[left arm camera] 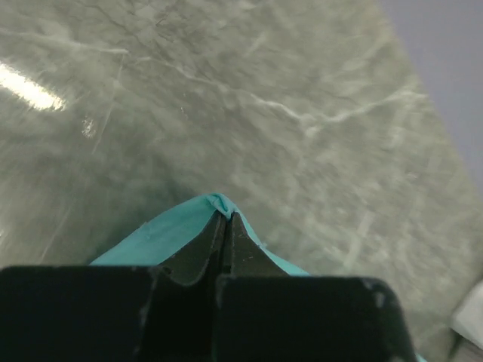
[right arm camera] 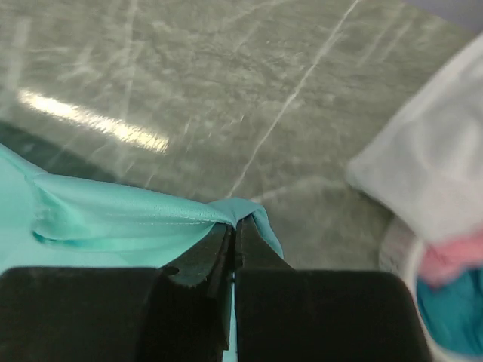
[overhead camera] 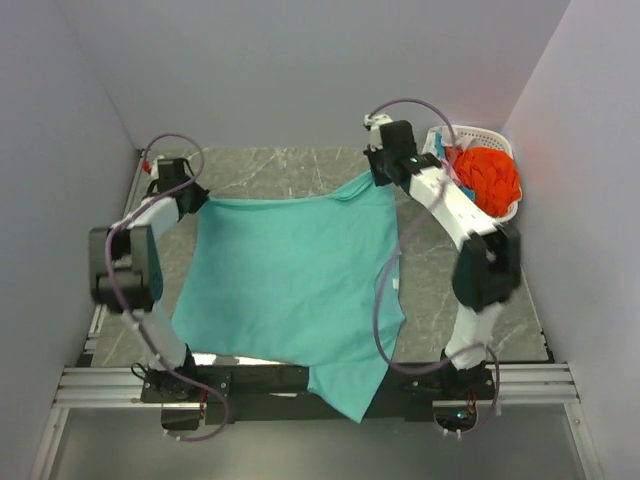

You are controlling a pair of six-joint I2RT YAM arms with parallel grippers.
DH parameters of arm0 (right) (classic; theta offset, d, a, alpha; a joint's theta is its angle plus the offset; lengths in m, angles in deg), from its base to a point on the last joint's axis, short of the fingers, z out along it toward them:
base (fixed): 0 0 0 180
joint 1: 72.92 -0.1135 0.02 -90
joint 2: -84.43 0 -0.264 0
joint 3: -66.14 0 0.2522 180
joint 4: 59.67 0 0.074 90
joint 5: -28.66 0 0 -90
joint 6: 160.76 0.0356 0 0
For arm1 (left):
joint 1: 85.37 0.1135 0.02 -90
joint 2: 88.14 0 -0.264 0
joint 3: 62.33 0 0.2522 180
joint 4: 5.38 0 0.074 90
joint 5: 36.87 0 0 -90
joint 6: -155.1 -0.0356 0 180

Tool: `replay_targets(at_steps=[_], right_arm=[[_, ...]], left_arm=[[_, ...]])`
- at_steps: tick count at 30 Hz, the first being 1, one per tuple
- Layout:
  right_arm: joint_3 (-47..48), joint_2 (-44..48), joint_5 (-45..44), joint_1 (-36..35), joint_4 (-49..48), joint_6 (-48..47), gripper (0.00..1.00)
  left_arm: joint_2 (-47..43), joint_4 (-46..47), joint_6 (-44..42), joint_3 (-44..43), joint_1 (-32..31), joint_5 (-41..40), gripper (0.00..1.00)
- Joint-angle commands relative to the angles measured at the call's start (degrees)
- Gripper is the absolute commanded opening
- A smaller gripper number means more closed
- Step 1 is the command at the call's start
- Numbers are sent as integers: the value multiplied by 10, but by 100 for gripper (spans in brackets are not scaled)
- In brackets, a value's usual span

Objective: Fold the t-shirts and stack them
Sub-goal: Flatten the tshirt out, then fold the tshirt

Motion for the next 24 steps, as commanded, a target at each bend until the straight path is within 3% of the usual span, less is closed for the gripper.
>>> replay_targets(at_steps=[1, 4, 11, 16, 24], right_arm=[[119, -151, 1, 8, 12, -5, 0], [185, -210, -6, 8, 25, -5, 0], [166, -206, 27, 9, 5, -7, 0], [117, -156, 37, 6, 9, -2, 0], [-47, -36, 28, -3, -13, 45, 0]], left_arm=[[99, 18, -13, -105, 0, 19, 1], [157, 14, -13, -149, 0, 38, 1], [192, 3, -18, -176, -5, 37, 1], [148, 11, -18, -134, -5, 31, 1], [15, 26, -6, 9, -5, 13, 1]])
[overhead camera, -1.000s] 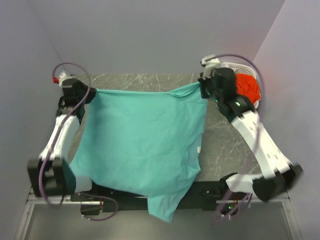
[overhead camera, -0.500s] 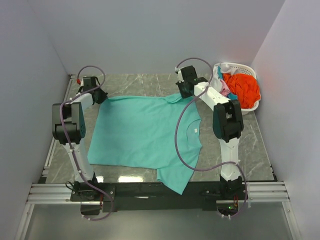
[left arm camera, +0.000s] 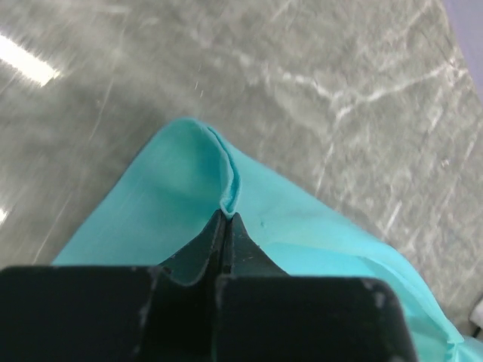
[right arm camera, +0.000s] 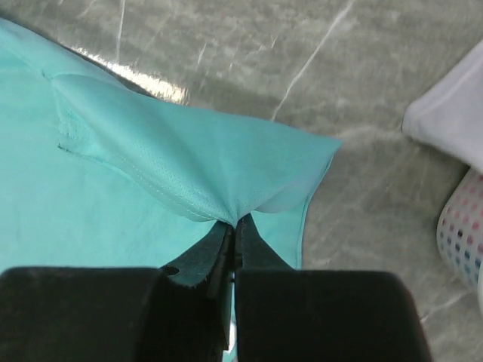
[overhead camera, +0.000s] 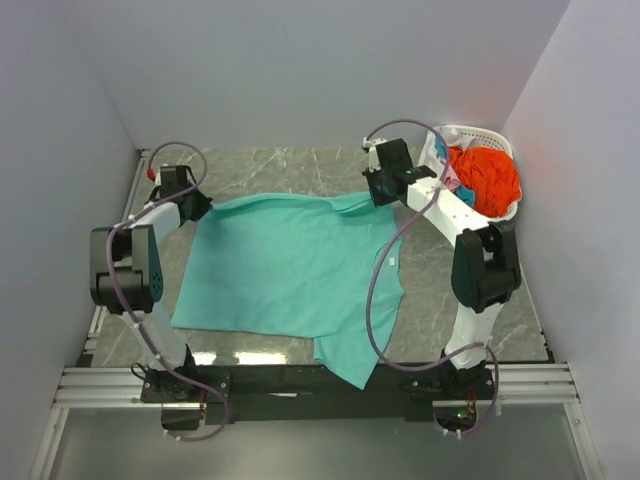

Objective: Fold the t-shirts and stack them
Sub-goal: Fold the tshirt

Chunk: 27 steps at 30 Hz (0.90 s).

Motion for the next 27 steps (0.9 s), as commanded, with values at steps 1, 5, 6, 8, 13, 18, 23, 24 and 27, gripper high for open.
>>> replay_targets(at_steps=[1, 5, 6, 8, 13, 18, 23, 24, 27], right_arm=[[-60, 78, -3, -11, -20, 31, 0], [-117, 121, -16, -21, -9, 57, 0], [-130, 129, -27, -24, -9, 81, 0], [-158, 147, -33, -28, -2, 97, 0], [-191, 182, -39, -40, 19, 129, 0], [-203, 198, -52, -50, 68, 166, 0], [-234, 227, -28, -70, 93, 189, 0], [-238, 228, -27, -74, 98, 196, 0], [-252, 232, -39, -94, 114, 218, 0]], left_arm=[[-75, 16, -1, 34, -2, -26, 1], [-115, 6, -1, 75, -2, -40, 1], [-122, 6, 6, 83, -2, -44, 1], [-140, 3, 7, 105, -2, -53, 1], [-167, -3, 5, 129, -2, -73, 1], [-166, -16, 3, 137, -2, -77, 1], [-185, -21, 1, 150, -2, -84, 1], [-185, -24, 0, 150, -2, -85, 1], [-186, -29, 0, 152, -2, -87, 1]])
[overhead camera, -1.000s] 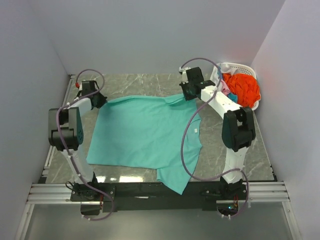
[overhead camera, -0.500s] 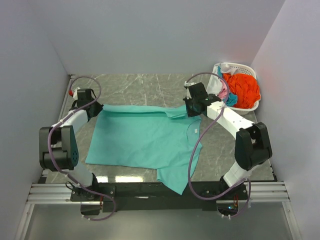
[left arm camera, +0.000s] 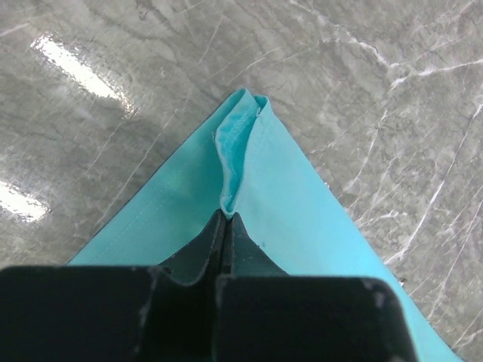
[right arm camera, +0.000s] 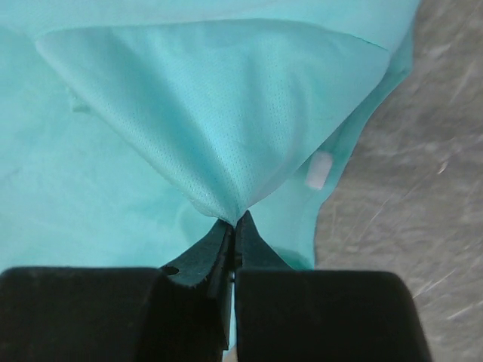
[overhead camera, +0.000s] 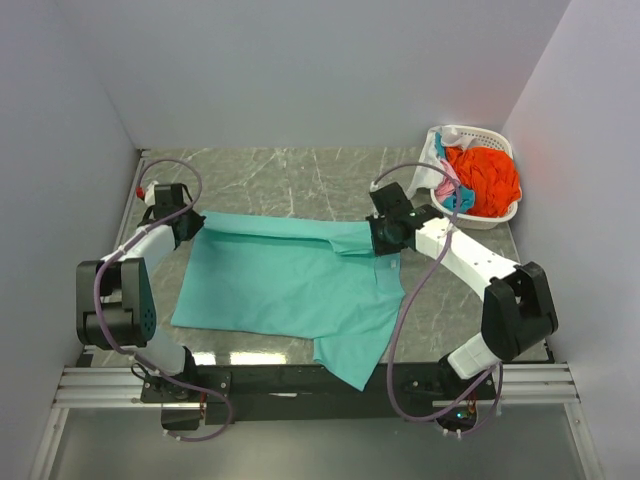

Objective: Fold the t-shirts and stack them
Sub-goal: Fold the tshirt

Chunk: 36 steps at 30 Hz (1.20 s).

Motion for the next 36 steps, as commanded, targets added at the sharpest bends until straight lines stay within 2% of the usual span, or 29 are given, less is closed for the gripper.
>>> replay_targets(at_steps=[1, 9, 16, 17, 18, 19, 20, 22, 23, 26, 32, 36], right_arm=[[-17, 19, -7, -24, 38, 39, 0], [-40, 30, 16, -42, 51, 72, 2], [-65, 32, 40, -49, 44, 54, 14], [-67, 34, 62, -52, 41, 49, 20], [-70, 36, 73, -54, 39, 36, 25], [-74, 37, 77, -58, 40, 30, 31], [-74, 40, 78, -58, 41, 27, 40], [-72, 50, 78, -60, 44, 19, 56], [-70, 53, 75, -61, 46, 17, 59], [-59, 68, 68, -70, 49, 5, 63], [-10, 59, 45, -142, 42, -37, 64], [46, -6, 82, -163, 0, -28, 63]], left_arm=[[-22, -2, -1, 9, -2, -14, 1], [-26, -18, 1, 12, -2, -39, 1], [-34, -39, 0, 12, -2, -55, 2], [-37, -44, 2, 12, -2, -58, 7], [-41, -46, 6, 11, -2, -65, 21], [-44, -48, 5, 11, -2, -66, 25], [-52, -53, 4, 12, -2, -66, 38], [-61, -60, 5, 11, -2, -67, 54], [-68, -67, 7, 9, -1, -68, 70], [-79, -80, 11, 3, -2, -65, 99], [-105, -89, 14, -2, -2, -39, 99], [-138, -98, 25, 8, -2, -38, 99]])
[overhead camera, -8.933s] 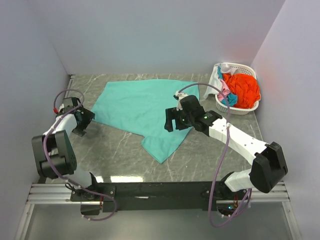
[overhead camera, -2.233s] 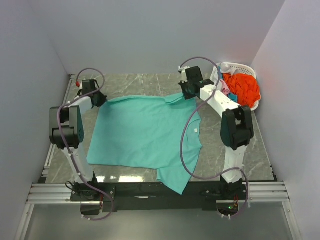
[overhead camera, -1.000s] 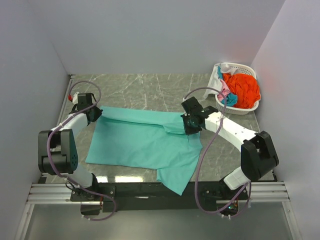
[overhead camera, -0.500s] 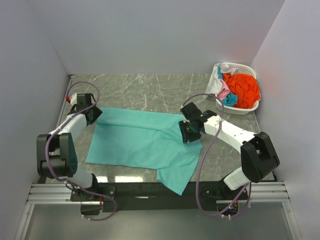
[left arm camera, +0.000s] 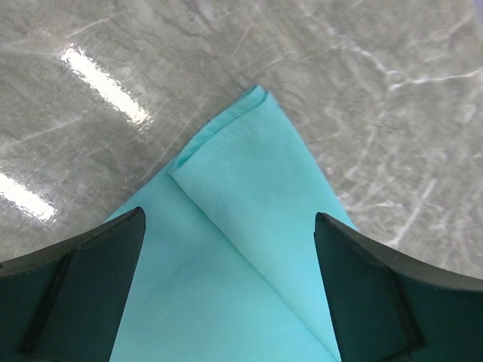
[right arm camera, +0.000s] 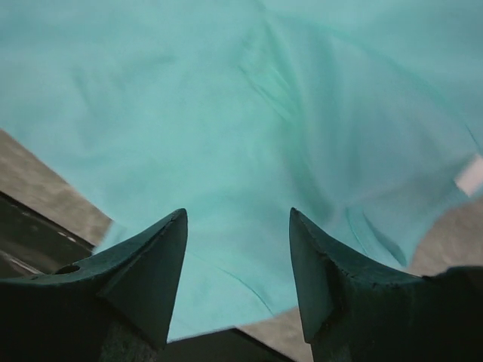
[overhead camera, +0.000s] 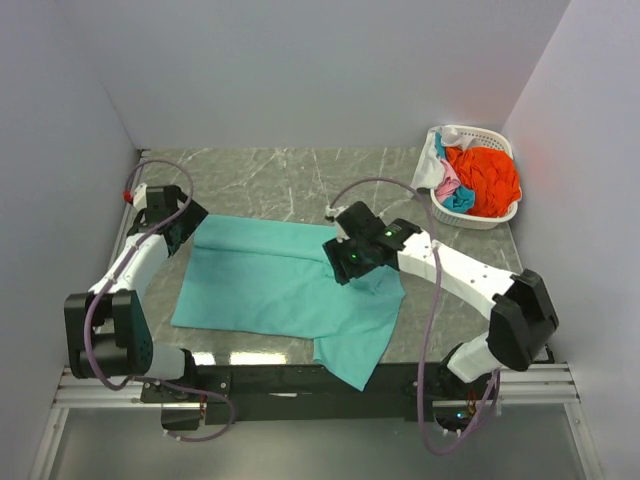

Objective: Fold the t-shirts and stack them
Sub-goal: Fold the tshirt

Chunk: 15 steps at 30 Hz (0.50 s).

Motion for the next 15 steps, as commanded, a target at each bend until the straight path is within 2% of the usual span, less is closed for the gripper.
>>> replay_targets(at_steps=[1, 9, 15], right_arm=[[54, -52, 27, -13, -49, -7, 62], [138, -190, 28, -13, -53, -6, 54], [147, -241, 19, -13, -69, -8, 49]], left_arm=[[-49, -8, 11, 1, -2, 8, 99], [-99, -41, 23, 41, -2, -6, 99], [-127, -43, 27, 60, -2, -7, 99]])
